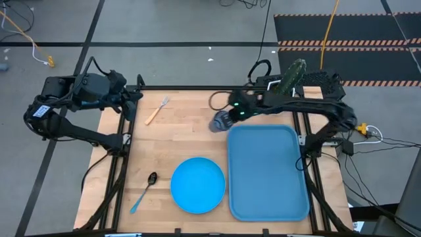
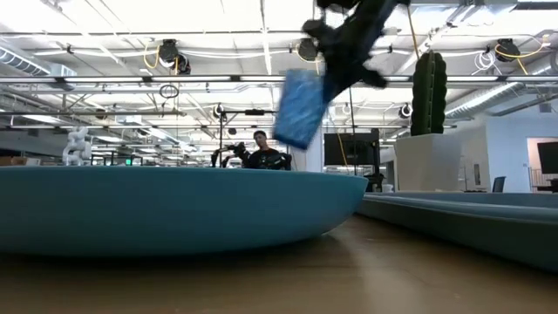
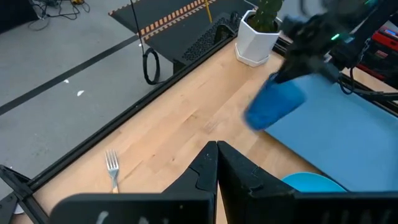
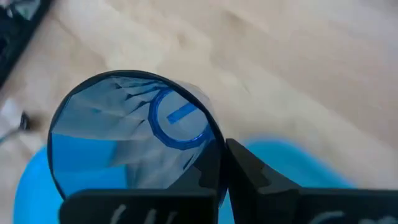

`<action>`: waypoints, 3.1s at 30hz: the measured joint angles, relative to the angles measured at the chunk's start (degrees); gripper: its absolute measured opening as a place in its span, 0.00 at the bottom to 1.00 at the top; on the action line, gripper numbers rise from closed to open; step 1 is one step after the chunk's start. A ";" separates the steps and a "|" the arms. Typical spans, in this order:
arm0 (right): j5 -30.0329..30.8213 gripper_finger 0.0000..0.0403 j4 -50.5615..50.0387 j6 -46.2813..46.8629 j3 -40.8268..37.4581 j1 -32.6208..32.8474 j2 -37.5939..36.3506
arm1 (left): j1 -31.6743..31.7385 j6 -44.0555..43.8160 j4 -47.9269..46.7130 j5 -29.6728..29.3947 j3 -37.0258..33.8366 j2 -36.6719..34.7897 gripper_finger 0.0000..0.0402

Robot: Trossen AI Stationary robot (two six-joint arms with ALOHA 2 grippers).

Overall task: Pick and place plate/cup/fork/spoon on tray
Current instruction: Put the dark blue cup on the blue tray, then put the light blue plate on the blue tray

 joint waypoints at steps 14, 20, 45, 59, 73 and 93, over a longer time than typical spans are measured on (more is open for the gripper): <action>-0.29 0.00 -22.93 1.14 -0.04 -0.19 -2.33 | 0.00 0.65 0.28 -0.59 0.00 0.00 0.02; -1.46 0.00 -18.52 0.09 -0.02 -0.04 2.28 | 0.00 -0.02 0.29 -0.59 0.00 0.00 0.02; -1.86 0.00 -13.31 -1.02 -6.80 0.33 2.48 | 0.00 -0.31 0.31 -0.63 0.00 0.00 0.02; -0.82 0.13 -13.60 1.66 -6.80 0.32 2.48 | 0.00 -0.35 0.31 -0.63 0.00 0.00 0.02; -0.03 0.39 -14.71 3.26 -6.80 0.33 -0.96 | -0.02 -0.57 0.31 -0.61 0.00 0.00 0.02; 1.12 0.46 -14.27 6.83 -6.80 -0.08 -16.60 | -0.04 13.39 -10.24 17.43 -0.62 13.40 0.08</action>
